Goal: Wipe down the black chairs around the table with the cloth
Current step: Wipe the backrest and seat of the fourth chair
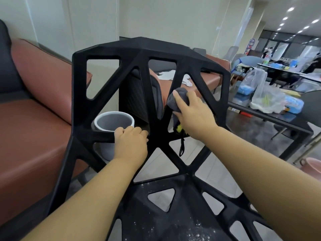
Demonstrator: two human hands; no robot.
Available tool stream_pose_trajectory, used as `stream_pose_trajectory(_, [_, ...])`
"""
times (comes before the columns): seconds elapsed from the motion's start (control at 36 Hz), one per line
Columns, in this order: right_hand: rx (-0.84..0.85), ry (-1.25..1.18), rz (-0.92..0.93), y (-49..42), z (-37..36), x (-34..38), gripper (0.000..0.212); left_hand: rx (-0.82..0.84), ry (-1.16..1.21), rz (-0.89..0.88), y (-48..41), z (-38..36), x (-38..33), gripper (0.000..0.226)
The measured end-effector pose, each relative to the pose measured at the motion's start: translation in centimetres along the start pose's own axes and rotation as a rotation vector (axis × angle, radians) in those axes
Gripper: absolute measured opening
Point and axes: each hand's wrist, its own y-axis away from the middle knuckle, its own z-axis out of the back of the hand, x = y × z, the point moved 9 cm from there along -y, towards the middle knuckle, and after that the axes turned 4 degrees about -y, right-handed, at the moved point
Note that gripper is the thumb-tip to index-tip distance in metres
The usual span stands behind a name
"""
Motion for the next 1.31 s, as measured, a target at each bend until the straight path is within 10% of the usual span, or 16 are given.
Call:
stream_pose_trajectory(0.14, [-0.147,-0.13,-0.346,-3.8,5.2,-4.5,0.06,0.016,-0.037,0.029,-0.1,0.2,0.1,0.026])
stream_pose_trajectory(0.58, [0.073,-0.025,-0.513,4.7,0.6,-8.1,0.06,0.073,-0.093,0.009,0.2,0.8,-0.6,0.026])
stream_pose_trajectory(0.81, [0.103,-0.129,-0.676,7.1,-0.1,-9.9,0.065,-0.276,0.078,-0.228,-0.7,4.4,-5.1,0.045])
stream_pose_trajectory(1.03, [0.179,-0.141,-0.676,11.4,-4.1,-8.4,0.066,0.086,-0.17,-0.272,-1.5,-1.0,-6.6,0.06])
stream_pose_trajectory(1.31, [-0.029,-0.235,-0.416,10.0,-5.0,-3.4,0.067,-0.319,0.508,-0.018,-1.4,0.8,-3.5,0.056])
